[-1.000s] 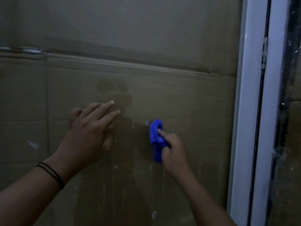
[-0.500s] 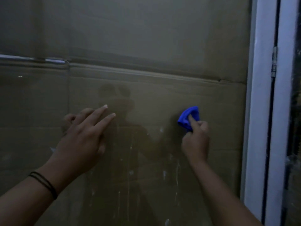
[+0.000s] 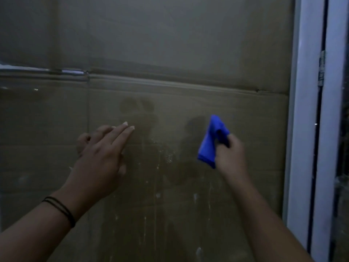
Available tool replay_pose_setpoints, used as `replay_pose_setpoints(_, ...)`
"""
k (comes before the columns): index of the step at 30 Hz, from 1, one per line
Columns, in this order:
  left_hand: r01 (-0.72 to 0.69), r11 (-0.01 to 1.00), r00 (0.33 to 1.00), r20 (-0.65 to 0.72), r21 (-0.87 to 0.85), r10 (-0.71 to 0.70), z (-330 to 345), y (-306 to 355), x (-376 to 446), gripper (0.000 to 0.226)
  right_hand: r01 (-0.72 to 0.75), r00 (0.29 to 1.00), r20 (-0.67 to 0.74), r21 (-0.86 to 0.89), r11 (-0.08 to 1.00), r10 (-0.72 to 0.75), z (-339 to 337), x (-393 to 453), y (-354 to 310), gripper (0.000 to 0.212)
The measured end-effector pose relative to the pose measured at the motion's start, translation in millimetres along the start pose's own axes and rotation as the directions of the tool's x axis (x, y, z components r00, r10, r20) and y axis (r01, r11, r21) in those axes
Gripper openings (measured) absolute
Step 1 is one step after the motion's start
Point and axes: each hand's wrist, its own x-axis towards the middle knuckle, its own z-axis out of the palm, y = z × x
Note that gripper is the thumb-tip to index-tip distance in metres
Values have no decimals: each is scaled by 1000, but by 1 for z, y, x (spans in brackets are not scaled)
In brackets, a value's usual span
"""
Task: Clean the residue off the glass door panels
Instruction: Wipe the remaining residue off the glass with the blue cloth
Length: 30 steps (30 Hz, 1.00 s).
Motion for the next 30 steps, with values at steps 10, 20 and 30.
replay_pose_setpoints(10, 3, 1000, 999, 34, 15, -3, -1, -8, -5, 67, 99, 961, -203, -379, 920, -187, -4, 5, 34, 53)
replay_pose_setpoints(20, 65, 997, 996, -60, -35, -67, -3, -20, -19, 59, 436, 857, 377, -167, 884, -352, 115, -91, -12, 51)
replay_pose_setpoints(30, 116, 992, 986, -117, -49, -121, -20, -28, -28, 55, -54, 959, -284, -107, 993, 21, 10, -14, -22, 12)
